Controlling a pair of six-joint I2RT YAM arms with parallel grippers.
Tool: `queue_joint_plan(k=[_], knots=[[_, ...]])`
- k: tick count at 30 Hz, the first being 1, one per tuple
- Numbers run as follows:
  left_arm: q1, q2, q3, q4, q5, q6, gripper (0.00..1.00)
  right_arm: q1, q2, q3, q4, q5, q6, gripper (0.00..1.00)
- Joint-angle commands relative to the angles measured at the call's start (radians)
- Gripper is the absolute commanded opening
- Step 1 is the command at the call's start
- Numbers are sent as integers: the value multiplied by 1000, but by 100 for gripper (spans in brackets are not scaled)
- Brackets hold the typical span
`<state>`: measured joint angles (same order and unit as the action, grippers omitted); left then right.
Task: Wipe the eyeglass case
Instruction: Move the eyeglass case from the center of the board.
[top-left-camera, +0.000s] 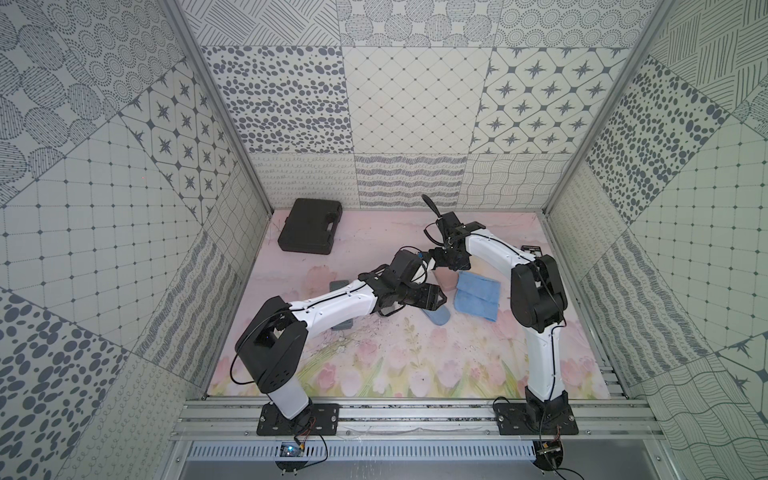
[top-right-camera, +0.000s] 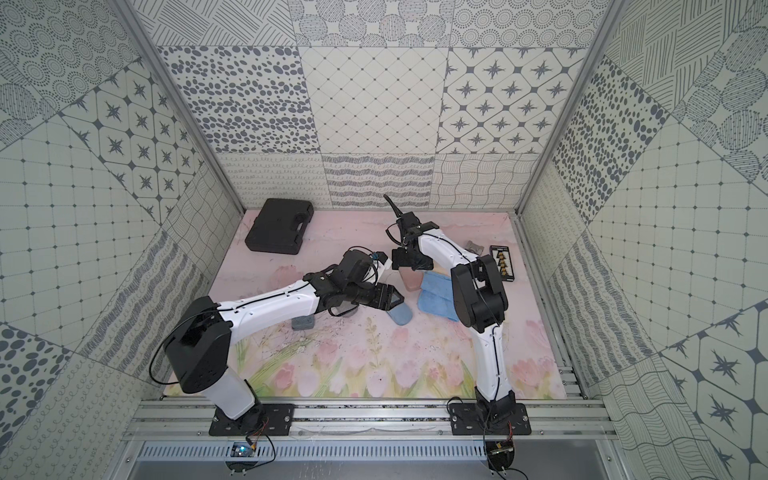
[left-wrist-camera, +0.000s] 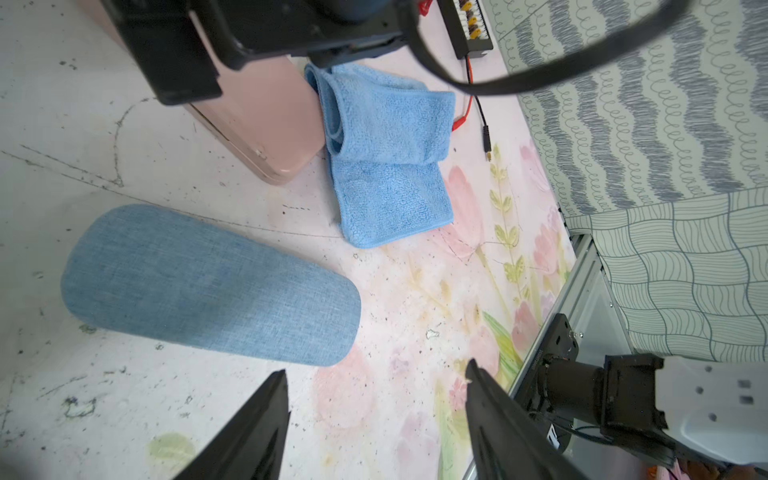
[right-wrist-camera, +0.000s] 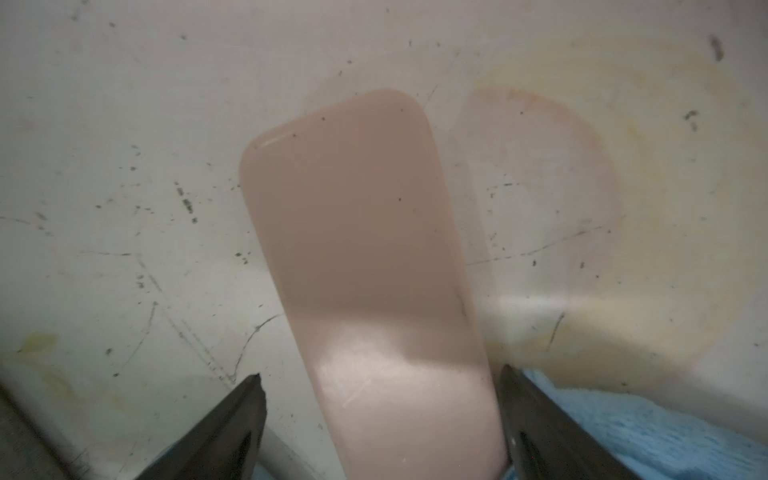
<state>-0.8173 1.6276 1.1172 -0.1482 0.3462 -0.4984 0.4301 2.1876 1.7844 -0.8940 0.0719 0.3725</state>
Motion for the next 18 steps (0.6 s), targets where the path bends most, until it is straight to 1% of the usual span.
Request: queue_joint_plan(k=[1,3,4,7,9,11,14,18], knots=[[-2,-48,-42,122,28,59,71,1,24,49,-60,92,-18,91],[-10,-5,-10,133,61,50,70,-3,30,57,-62,81,-24,89],[-16,17,2,147,72,44,70,-5,31,58,-65,75,-27,87],[-33,105,42,208,129,4,69,-32,14,24,-59,11,-25,74],[-44,173,77,238,159,-26,67,-65,-34,-51,-3,-50,-29,68],[-55,233,119,248,168,-43,66,-91,-82,-121,42,-99,-39,66],[-66,319,193,240,172,-47,65,-121,-128,-182,70,-145,-47,66],[-66,415,256,216,168,-36,63,-137,-153,-225,77,-149,-36,66]])
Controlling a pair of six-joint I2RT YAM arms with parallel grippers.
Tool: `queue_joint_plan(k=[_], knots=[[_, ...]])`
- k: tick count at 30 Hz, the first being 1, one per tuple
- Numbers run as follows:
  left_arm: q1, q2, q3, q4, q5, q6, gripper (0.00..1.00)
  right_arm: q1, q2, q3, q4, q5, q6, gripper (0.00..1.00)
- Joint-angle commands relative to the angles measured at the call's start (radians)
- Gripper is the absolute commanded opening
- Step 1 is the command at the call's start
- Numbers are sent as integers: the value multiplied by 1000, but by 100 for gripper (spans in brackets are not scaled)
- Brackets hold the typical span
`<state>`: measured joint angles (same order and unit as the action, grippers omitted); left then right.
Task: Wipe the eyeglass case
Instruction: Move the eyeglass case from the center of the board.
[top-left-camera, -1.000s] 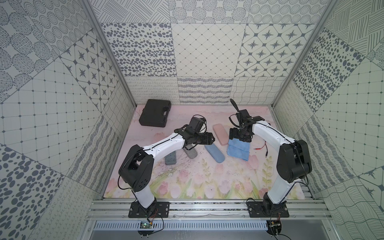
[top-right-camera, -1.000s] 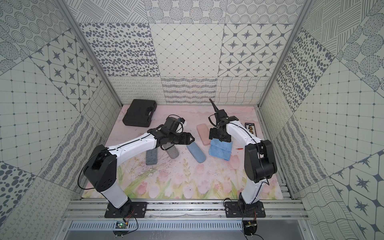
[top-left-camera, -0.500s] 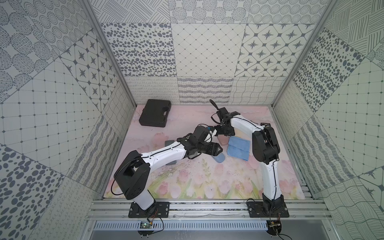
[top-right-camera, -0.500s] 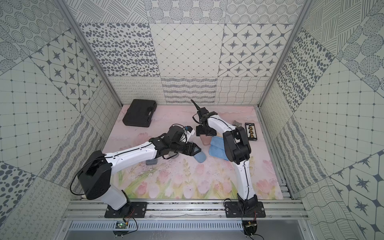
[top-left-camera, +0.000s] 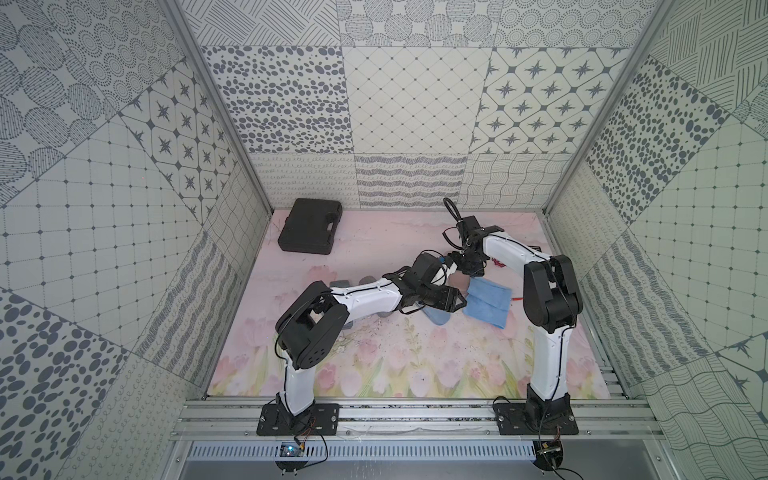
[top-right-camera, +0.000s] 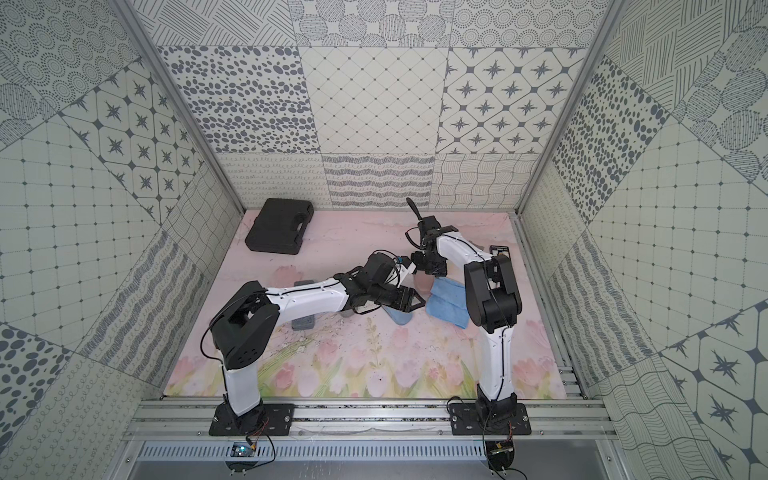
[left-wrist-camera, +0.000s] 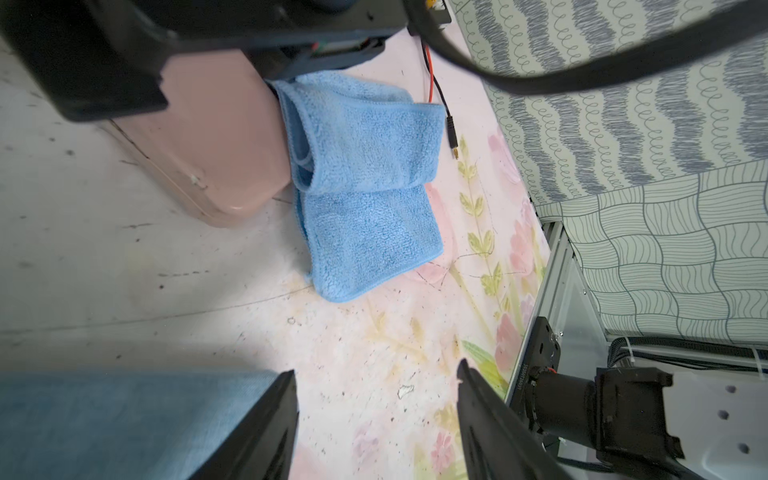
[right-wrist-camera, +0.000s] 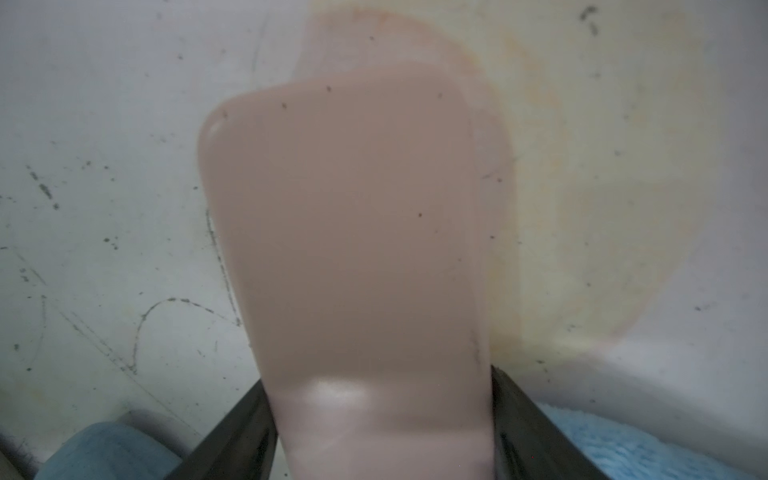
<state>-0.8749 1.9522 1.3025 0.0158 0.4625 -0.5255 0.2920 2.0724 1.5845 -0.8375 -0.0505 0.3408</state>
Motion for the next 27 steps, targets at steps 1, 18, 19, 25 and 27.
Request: queue_joint_plan(k=[1,18,19,25,27], knots=[[-7,112,81,44,60,-5,62,-1,-40,-32,20,-23,0,66],[139,42,-168,-57,11,-81,59,113,-108,-144,50,-42,160,61],[148,34,-178,-69,13,-80,59,124,-112,-153,57,-47,188,60],[198,-76,-285,-209,-56,-50,59,197,-142,-192,71,-71,320,60],[226,-121,-327,-236,-77,-50,60,209,-145,-202,58,-54,361,60]])
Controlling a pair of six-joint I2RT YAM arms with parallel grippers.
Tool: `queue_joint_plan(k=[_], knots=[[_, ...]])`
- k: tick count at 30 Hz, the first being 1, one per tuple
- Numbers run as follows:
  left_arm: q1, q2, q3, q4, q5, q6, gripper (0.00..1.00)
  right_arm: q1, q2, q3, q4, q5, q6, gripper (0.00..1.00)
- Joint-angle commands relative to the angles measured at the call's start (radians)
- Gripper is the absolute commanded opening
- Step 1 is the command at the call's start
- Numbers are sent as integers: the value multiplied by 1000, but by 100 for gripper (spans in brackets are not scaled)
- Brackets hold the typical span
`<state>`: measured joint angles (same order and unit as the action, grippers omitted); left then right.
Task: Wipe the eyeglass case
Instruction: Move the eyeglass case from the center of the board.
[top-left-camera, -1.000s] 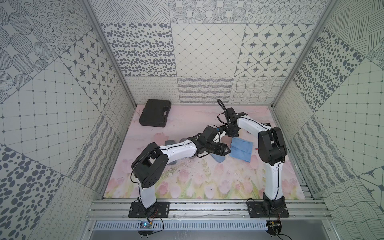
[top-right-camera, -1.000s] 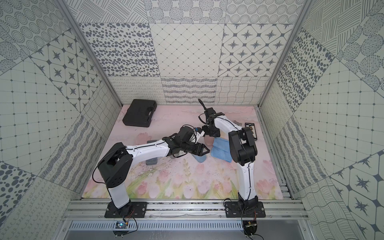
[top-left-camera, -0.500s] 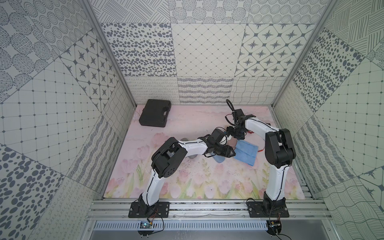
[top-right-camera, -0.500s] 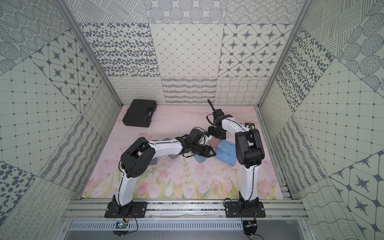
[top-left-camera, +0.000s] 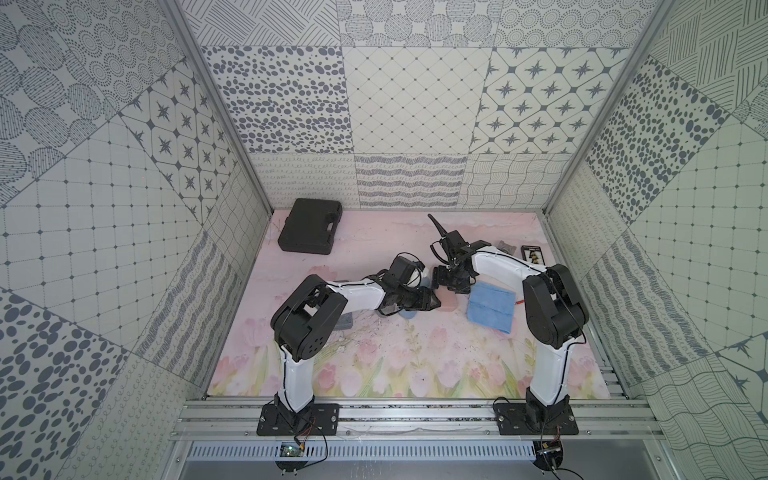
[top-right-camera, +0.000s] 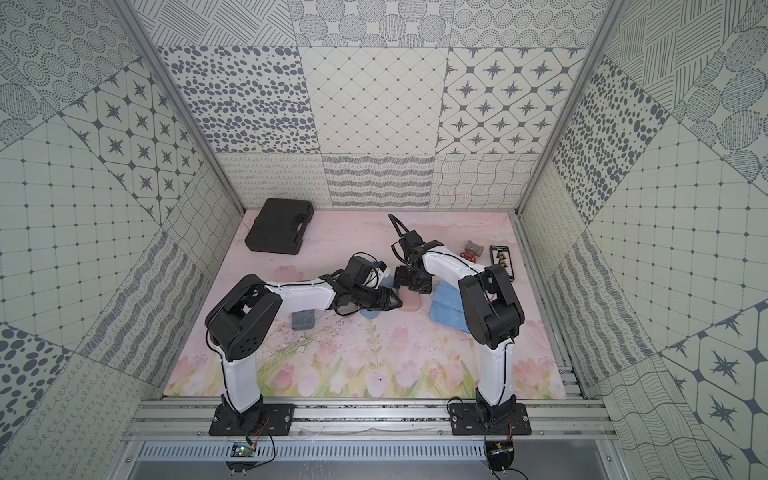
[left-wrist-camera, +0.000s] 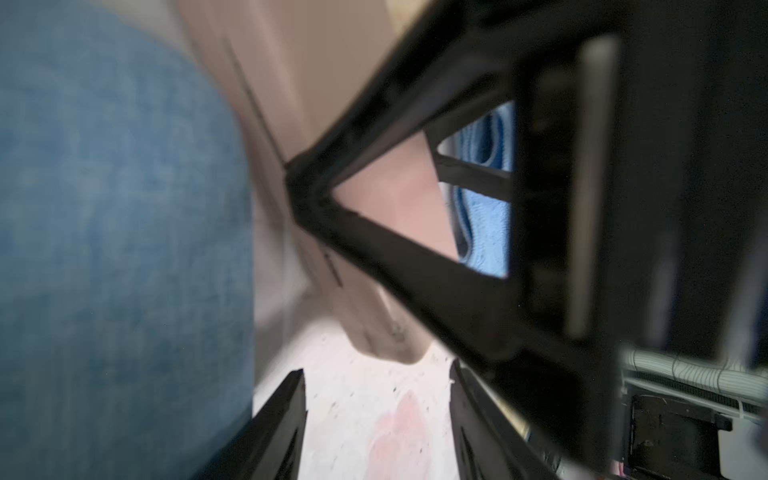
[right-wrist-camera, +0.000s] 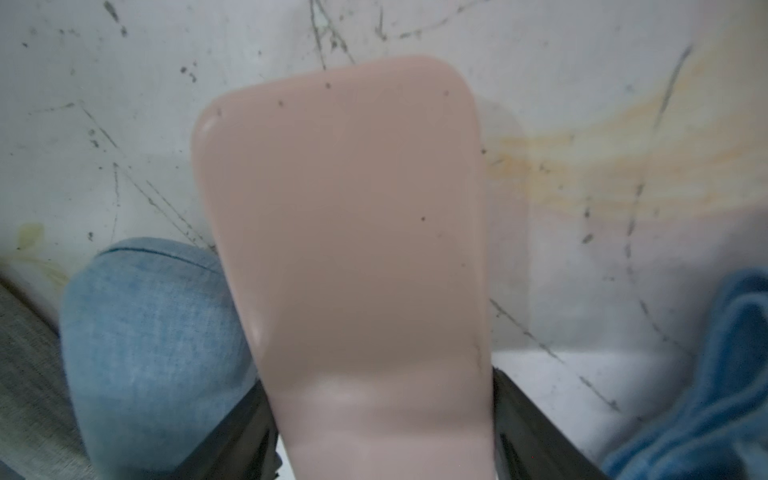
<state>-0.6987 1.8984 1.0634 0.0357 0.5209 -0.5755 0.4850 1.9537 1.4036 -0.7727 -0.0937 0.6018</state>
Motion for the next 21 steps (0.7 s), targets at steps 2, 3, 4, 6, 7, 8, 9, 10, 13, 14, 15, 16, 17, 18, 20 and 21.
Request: queue_joint_plan(k=[2,3,4,6,7,8,9,10,13,14,15,16,17,18,20,21], knots=[[73,-104,-98,-278,-158,11,62,17,-26,-29,-26,18,127,65],[76,-116,-93,-278,-164,17,62,17,-23,-32,-28,36,127,66],[76,-125,-80,-277,-166,22,62,15,-18,-30,-37,52,125,68],[74,-127,-46,-251,-123,10,63,6,-17,-17,-49,32,101,76],[69,-124,-26,-238,-99,0,63,-2,-28,-4,-65,10,85,78],[64,-121,-6,-230,-81,-6,64,-8,-55,4,-72,-9,66,82],[55,-122,9,-228,-75,-12,64,-14,-81,8,-81,-16,51,84],[48,-122,23,-226,-75,-21,65,-26,-112,17,-104,-23,32,87],[31,-126,44,-218,-81,-70,65,-80,-208,4,-161,-52,-5,92],[16,-125,59,-223,-89,-78,66,-107,-237,-13,-177,-61,-10,92],[-1,-124,79,-240,-108,-81,67,-132,-262,-31,-192,-59,-13,93],[-25,-121,105,-260,-134,-78,68,-159,-290,-60,-198,-45,-20,93],[-50,-114,135,-290,-170,-82,69,-184,-314,-89,-203,-14,-26,93],[-68,-102,163,-324,-205,-91,71,-205,-328,-110,-217,30,-34,93],[-106,-62,243,-416,-274,-114,73,-245,-339,-143,-267,157,-46,93],[-123,-44,271,-450,-302,-117,76,-257,-343,-158,-275,208,-48,93]])
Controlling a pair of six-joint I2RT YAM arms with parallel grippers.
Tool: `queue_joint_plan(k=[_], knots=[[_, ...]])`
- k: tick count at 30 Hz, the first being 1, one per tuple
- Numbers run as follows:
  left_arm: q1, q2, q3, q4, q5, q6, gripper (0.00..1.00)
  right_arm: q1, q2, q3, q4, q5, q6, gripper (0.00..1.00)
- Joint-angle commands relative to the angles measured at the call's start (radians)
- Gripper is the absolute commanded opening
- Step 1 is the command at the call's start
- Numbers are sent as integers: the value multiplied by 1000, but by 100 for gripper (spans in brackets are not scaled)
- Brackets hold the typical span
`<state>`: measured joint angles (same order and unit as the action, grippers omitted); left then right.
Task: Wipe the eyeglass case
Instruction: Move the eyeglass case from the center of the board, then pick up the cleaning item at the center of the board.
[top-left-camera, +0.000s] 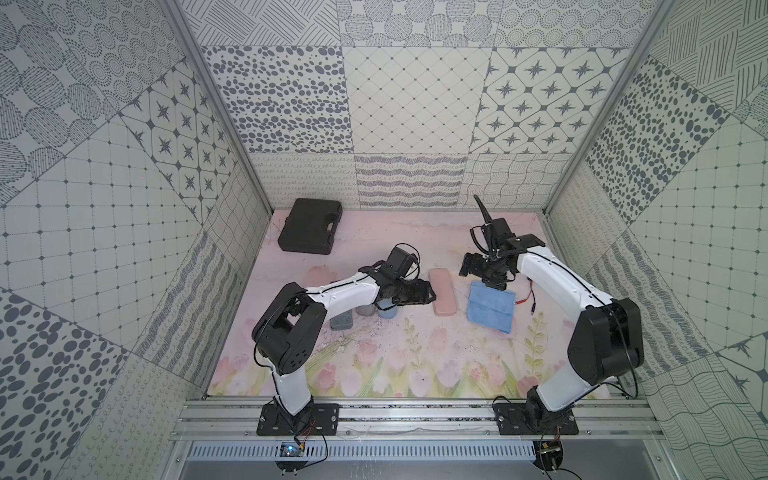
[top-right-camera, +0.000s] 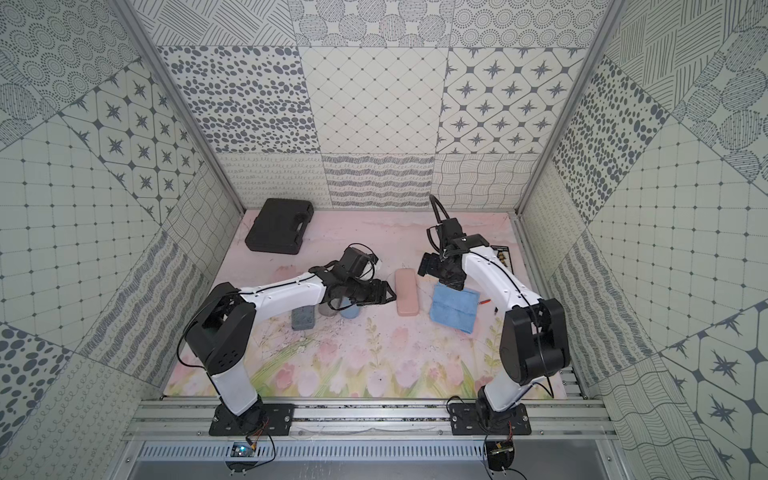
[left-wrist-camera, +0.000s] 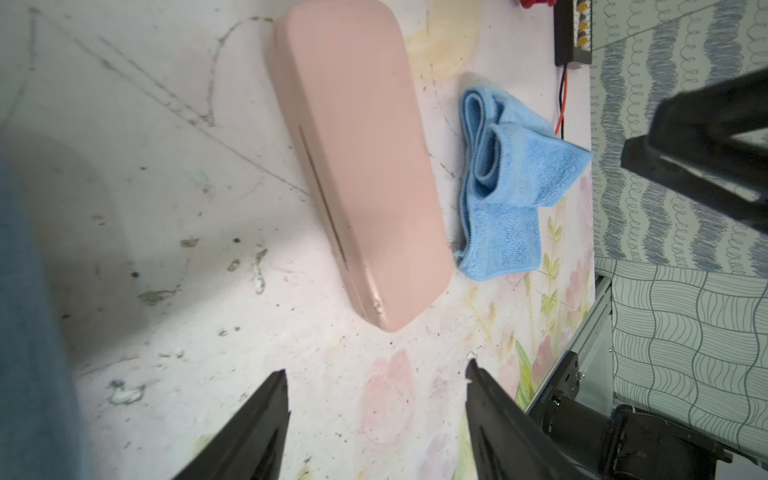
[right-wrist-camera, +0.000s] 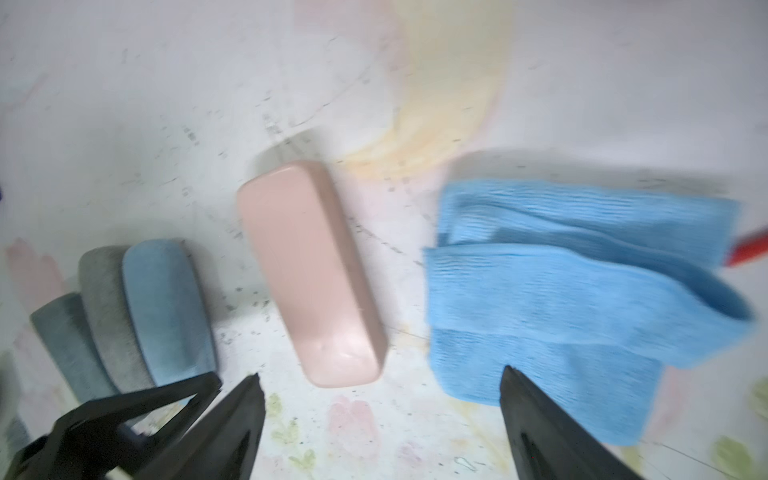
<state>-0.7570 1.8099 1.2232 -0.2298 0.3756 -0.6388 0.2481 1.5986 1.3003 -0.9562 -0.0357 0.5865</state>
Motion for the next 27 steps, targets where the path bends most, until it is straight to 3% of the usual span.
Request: queue_joint_plan(k=[1,3,7,10,15,21,23,26,27], knots=[[-81,67,141,-210,-186,-58,78,-32,6,-76,-79,195,-33,94],[-99,113,182,-212,-202,-64,85,-55,12,-103,-39,204,-30,94],[-109,206,274,-278,-230,-63,99,-66,73,-131,72,66,8,95],[-109,260,338,-291,-248,-45,99,-63,119,-169,143,8,46,94],[-121,358,440,-313,-266,-15,99,-65,166,-216,183,36,52,90],[-125,432,495,-315,-256,18,97,-108,159,-290,224,40,39,56],[-126,451,516,-327,-261,48,95,-110,138,-295,230,41,13,37],[-127,473,545,-355,-278,125,88,-110,39,-299,244,23,0,14],[-126,473,551,-369,-296,166,86,-110,4,-295,241,23,-2,13]])
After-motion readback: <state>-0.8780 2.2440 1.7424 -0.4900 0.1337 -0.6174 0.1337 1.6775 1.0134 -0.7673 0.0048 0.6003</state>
